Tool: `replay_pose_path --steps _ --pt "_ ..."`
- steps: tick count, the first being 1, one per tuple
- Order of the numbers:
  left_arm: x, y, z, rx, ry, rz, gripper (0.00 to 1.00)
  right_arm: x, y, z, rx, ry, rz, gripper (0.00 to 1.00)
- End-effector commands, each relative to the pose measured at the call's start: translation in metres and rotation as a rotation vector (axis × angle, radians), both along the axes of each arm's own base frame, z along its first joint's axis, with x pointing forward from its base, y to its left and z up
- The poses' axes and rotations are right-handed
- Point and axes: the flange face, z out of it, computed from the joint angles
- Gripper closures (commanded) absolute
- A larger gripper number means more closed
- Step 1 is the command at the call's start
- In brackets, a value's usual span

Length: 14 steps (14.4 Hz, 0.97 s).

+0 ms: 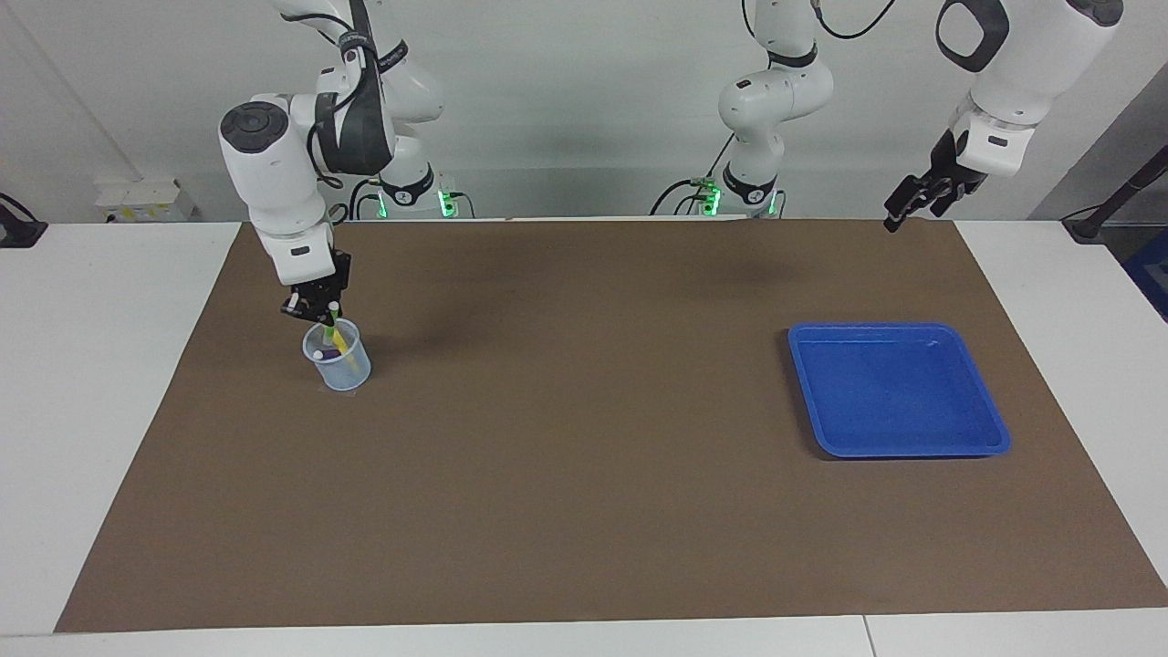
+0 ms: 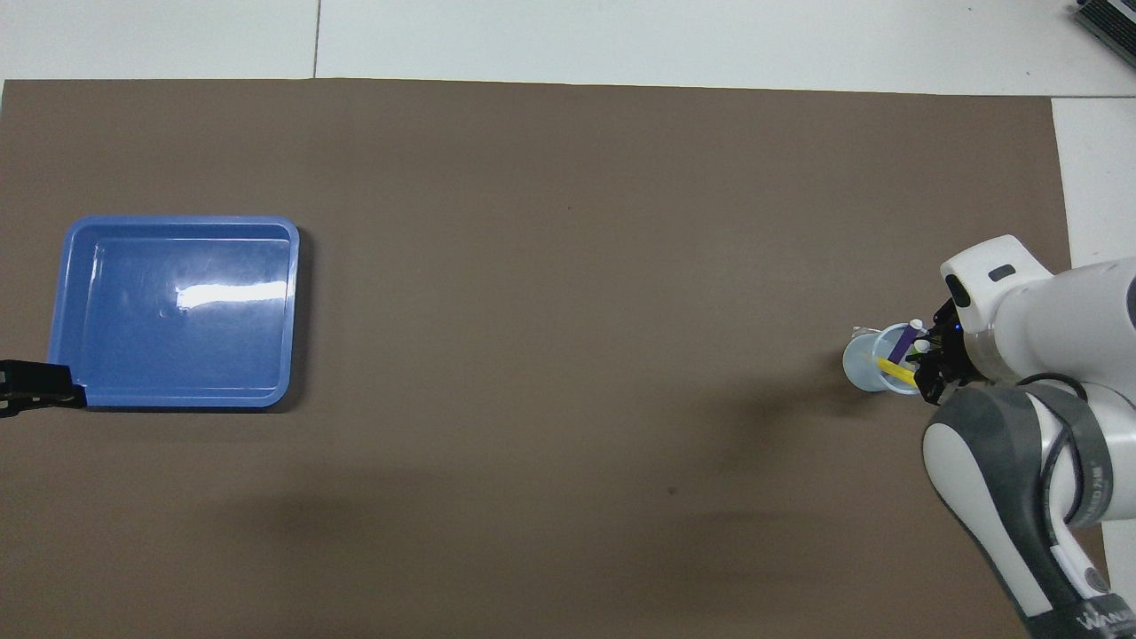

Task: Transfer and insert pens with both arms
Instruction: 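Lower the green pen into the white cup with the right gripper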

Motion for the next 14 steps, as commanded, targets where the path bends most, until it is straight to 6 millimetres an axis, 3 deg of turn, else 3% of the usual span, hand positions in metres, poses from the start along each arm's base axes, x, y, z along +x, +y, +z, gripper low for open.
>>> replay_pose_path --steps 1,4,5,9,11,12,14 --pt "0.006 -0.005 0.003 0.013 -0.017 -0.037 0.0 -0.012 -0.002 0.0 -0.007 -0.017 0.007 0.68" --pt "0.011 -0.003 0.006 0.024 -0.017 -0.065 0.0 -0.012 -0.001 0.002 0.013 -0.007 -0.012 0.06" --pt "0.015 -0.002 0.01 0.025 -0.022 -0.072 0.0 -0.013 0.0 0.002 0.039 0.005 -0.03 0.0" --pt "0.033 0.005 0.026 0.027 -0.033 -0.075 0.0 -0.006 0.021 0.035 0.077 0.042 -0.213 0.0" --pt "0.041 0.006 0.015 0.027 -0.013 -0.078 0.0 -0.006 0.058 0.064 0.072 0.048 -0.336 0.0" --pt "0.045 0.005 0.021 0.029 -0.022 -0.079 0.0 -0.006 0.074 0.084 0.084 0.052 -0.417 0.0" --pt "0.056 0.006 0.032 0.032 -0.014 -0.079 0.0 -0.003 0.093 0.106 0.085 0.08 -0.539 0.0"
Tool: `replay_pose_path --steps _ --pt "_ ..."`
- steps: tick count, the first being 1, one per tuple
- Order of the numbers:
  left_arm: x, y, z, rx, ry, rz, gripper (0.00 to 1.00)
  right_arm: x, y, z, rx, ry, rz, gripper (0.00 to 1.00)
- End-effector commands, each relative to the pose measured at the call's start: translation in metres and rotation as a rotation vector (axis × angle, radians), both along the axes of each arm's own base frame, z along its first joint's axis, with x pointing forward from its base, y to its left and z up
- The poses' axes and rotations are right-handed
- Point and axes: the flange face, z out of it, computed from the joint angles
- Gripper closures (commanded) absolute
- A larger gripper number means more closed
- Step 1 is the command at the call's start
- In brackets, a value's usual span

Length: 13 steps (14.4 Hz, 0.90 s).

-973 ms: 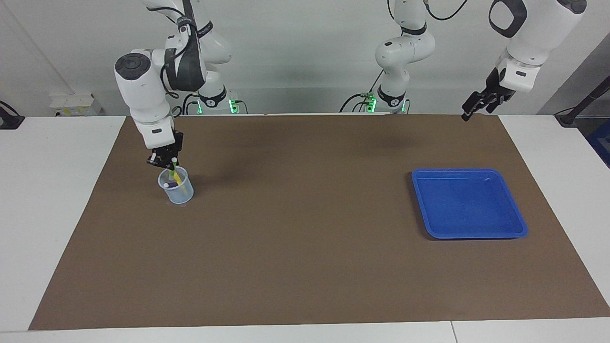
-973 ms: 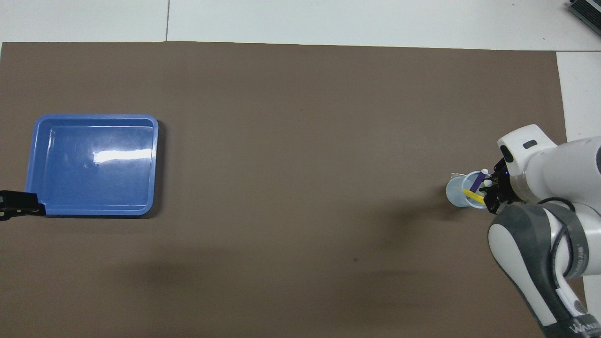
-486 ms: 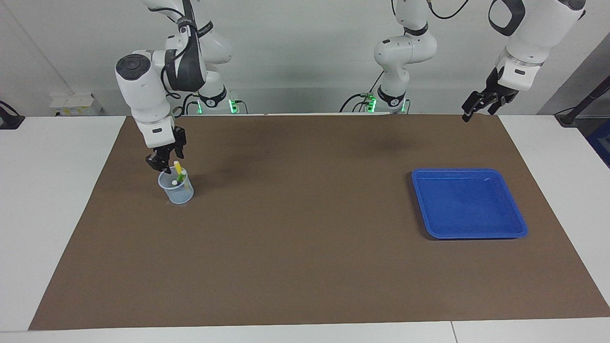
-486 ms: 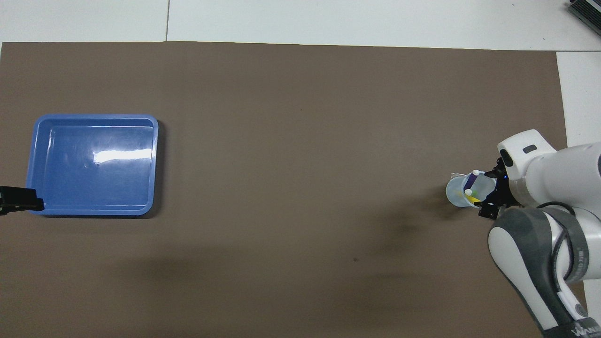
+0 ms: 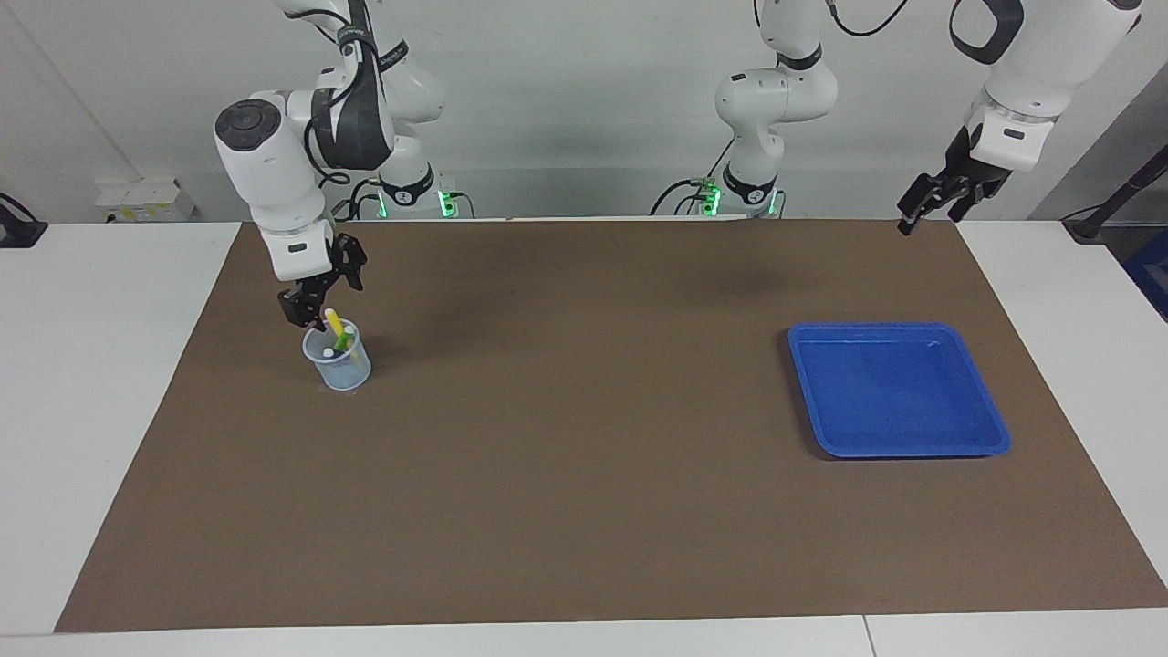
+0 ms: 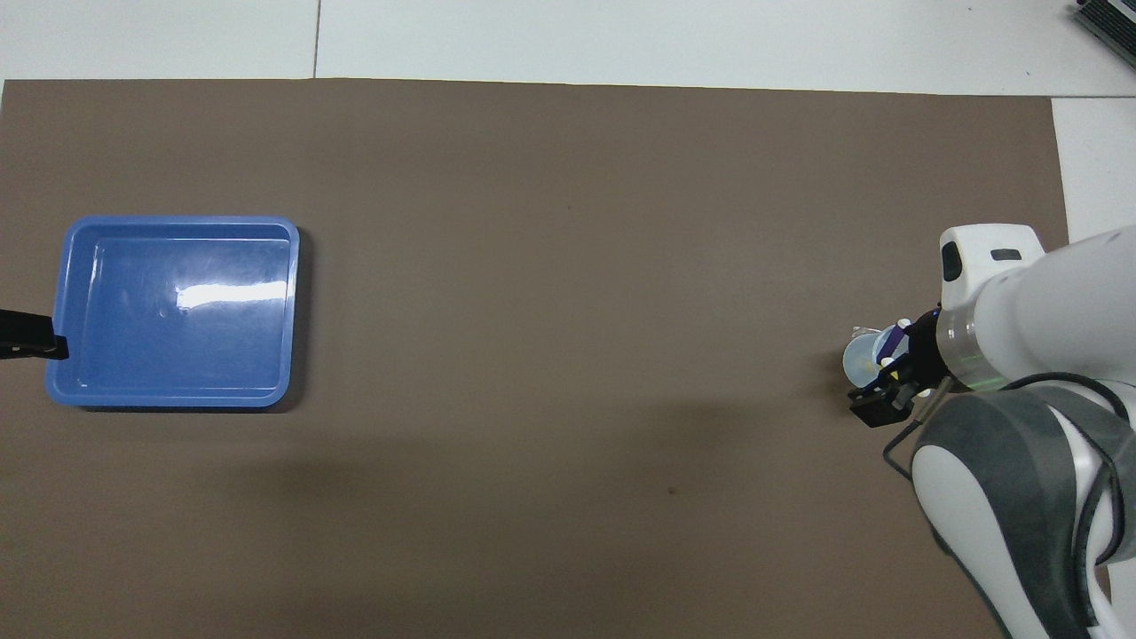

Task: Transfer and insert pens with both arms
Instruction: 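Lower the green pen into the white cup with the right gripper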

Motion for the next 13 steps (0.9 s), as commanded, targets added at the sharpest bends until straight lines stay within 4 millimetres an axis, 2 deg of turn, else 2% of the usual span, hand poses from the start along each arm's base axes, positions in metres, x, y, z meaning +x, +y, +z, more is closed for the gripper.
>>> replay_pose_path --steps 1,2,4,6,10,13 --pt "0.017 -0.004 0.034 0.025 0.004 -0.024 0.0 0.011 0.011 0.031 0.016 0.028 -0.142 0.0" --pt "0.024 -0.002 0.039 0.026 0.01 -0.02 0.0 0.017 0.01 0.038 0.017 0.031 -0.152 0.0" --pt "0.03 -0.001 0.05 0.028 0.007 -0.019 0.0 0.029 -0.005 0.05 0.018 0.032 -0.181 0.0" --pt "0.036 -0.002 0.054 0.029 0.012 -0.02 0.0 0.035 -0.022 0.052 0.013 0.025 -0.213 0.0" --pt "0.043 -0.009 0.059 0.026 0.006 -0.032 0.0 0.051 -0.038 0.046 0.005 0.027 -0.255 0.0" --pt "0.047 -0.016 0.06 0.024 -0.011 -0.045 0.0 0.049 -0.035 0.04 -0.004 0.045 -0.312 0.0"
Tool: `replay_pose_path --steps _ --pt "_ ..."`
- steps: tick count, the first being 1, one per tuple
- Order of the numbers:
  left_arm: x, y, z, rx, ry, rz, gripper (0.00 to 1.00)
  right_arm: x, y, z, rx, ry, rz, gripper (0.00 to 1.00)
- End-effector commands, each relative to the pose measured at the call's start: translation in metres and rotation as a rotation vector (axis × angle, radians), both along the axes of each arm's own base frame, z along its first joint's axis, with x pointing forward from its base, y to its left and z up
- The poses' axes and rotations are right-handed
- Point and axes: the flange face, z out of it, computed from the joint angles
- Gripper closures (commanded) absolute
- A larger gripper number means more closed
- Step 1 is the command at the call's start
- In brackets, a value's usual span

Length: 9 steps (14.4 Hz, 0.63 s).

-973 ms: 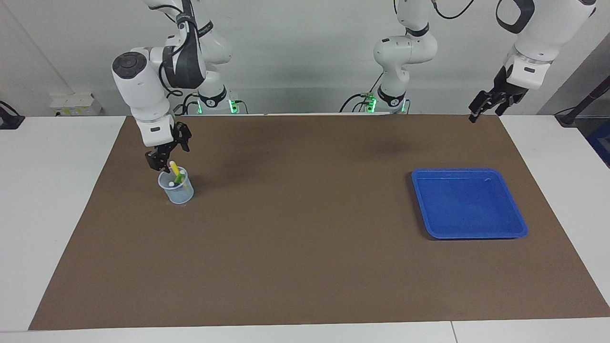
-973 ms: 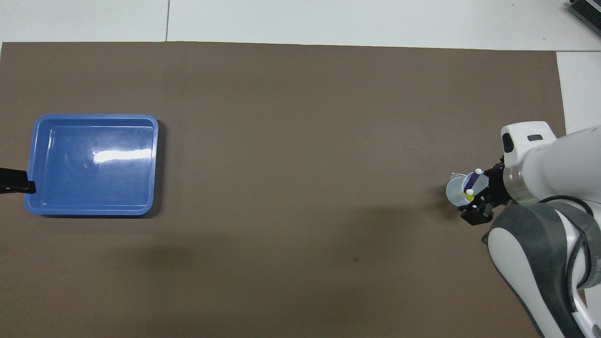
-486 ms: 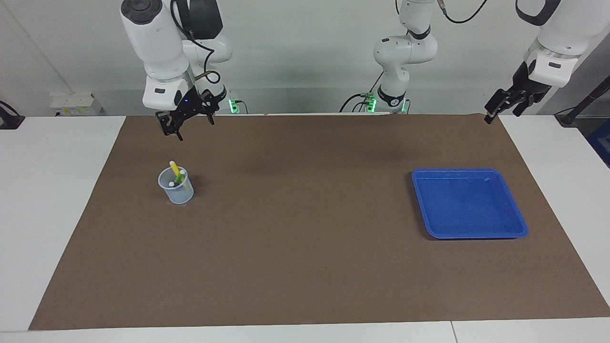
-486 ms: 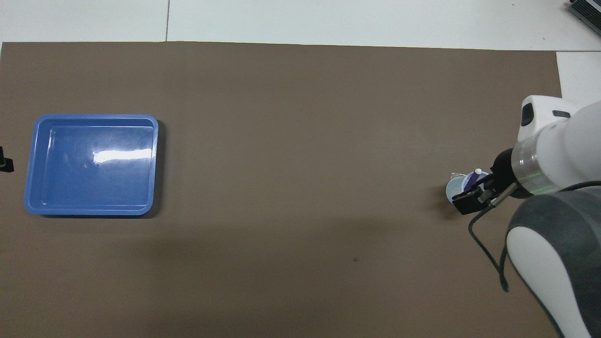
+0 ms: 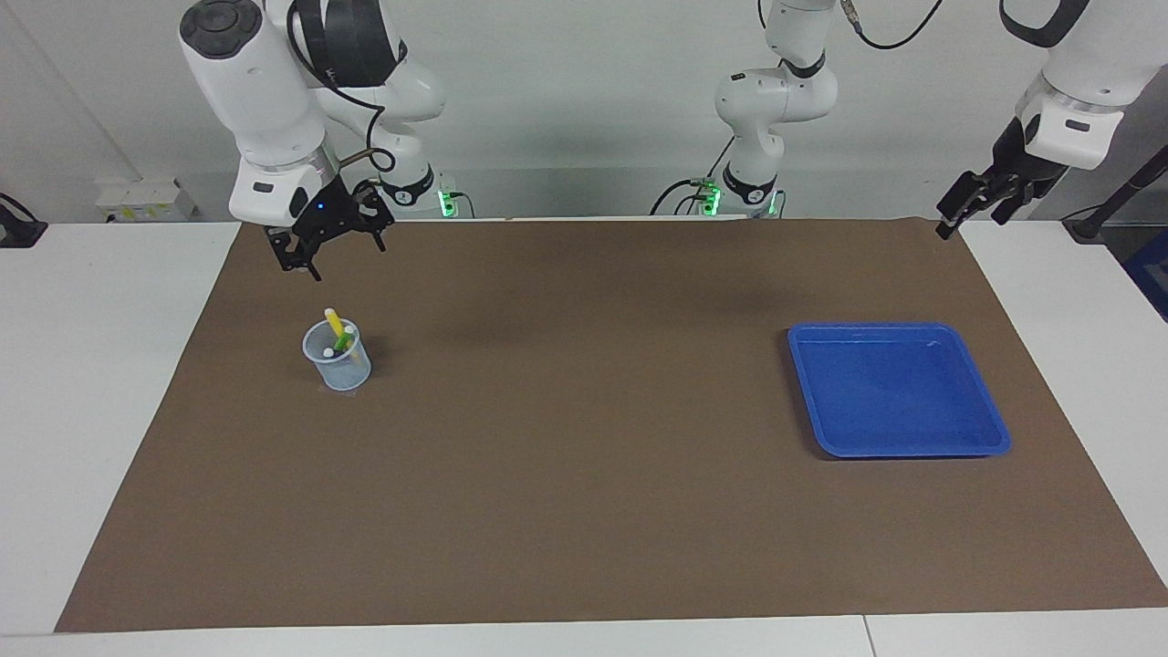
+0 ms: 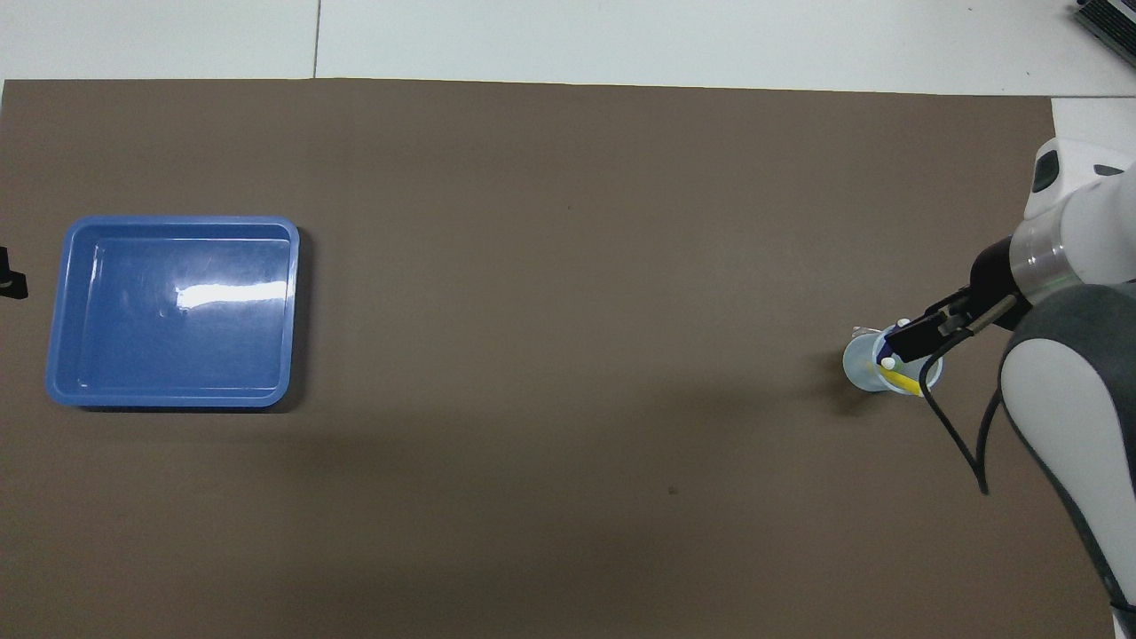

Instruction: Transfer and insert pens with both arms

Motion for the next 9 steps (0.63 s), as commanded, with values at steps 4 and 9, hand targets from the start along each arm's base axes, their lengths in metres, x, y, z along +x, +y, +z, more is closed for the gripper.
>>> replay_pose_path --steps 4,9 --pt "0.013 -0.005 -0.012 0.011 -0.01 -0.023 0.0 0.001 0.006 0.004 -0.008 0.012 -0.082 0.0" --pt "0.018 -0.016 -0.033 0.012 -0.005 -0.152 0.0 0.003 0.002 0.008 0.002 -0.007 -0.097 0.0"
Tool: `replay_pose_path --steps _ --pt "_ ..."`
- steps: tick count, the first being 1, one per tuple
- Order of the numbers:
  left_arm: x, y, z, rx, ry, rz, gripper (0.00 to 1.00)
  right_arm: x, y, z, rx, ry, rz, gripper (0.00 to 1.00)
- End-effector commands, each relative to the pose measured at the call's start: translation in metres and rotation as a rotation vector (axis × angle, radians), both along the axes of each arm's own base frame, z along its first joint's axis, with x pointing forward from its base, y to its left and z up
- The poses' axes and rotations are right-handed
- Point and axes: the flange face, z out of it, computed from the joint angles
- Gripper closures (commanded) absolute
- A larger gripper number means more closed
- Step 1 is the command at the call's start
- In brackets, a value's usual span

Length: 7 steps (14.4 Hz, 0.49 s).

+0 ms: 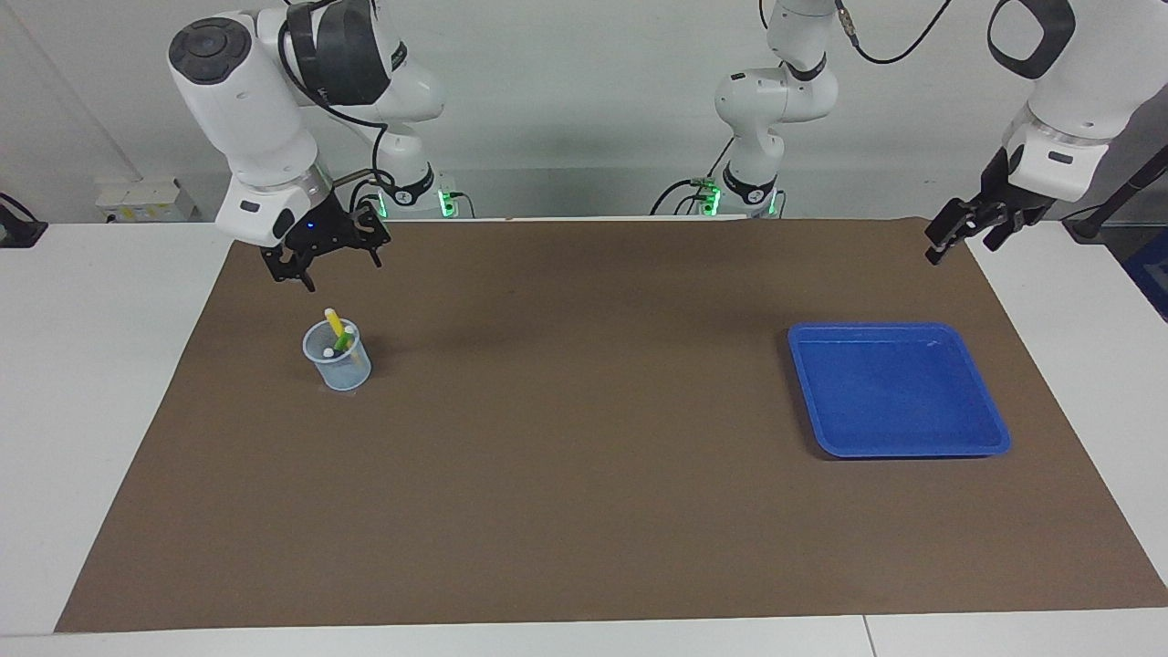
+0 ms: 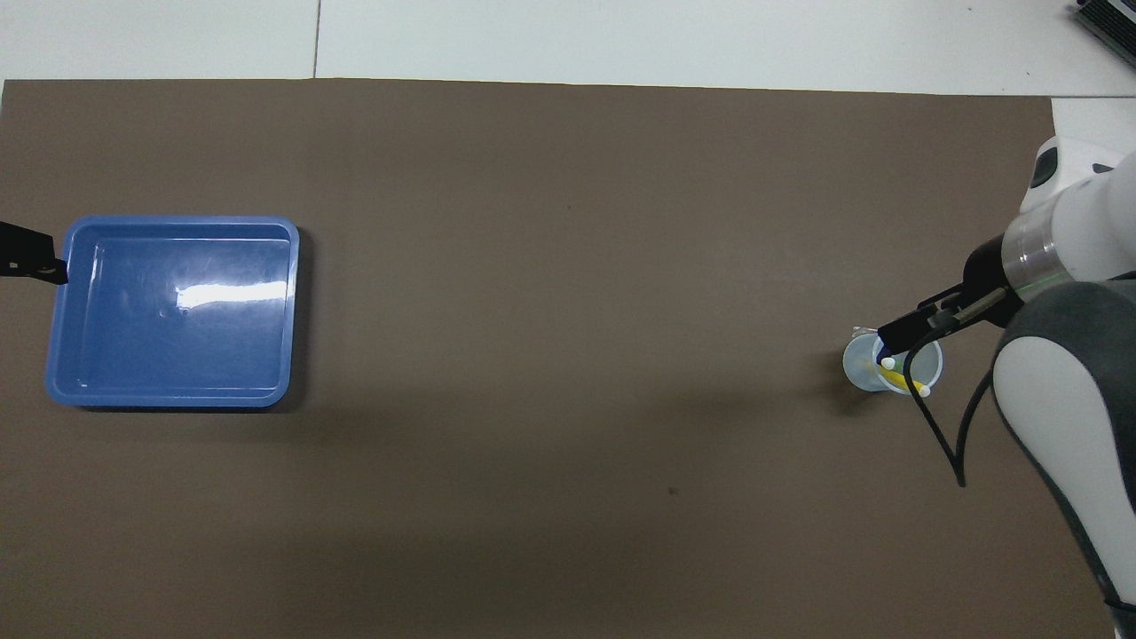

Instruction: Transfer and insert pens with both arms

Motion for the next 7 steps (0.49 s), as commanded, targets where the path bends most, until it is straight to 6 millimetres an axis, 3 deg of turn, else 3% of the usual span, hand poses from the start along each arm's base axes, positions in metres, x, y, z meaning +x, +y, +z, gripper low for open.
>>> replay_pose_path --steps 1,7 --pt "-0.001 -0.001 -0.003 0.01 -0.005 -0.149 0.0 0.008 -0.002 0.007 0.02 -0.033 -0.034 0.0" --pt "-0.001 -0.003 -0.003 0.007 -0.009 -0.136 0.0 0.006 -0.017 0.008 0.017 -0.012 -0.108 0.0"
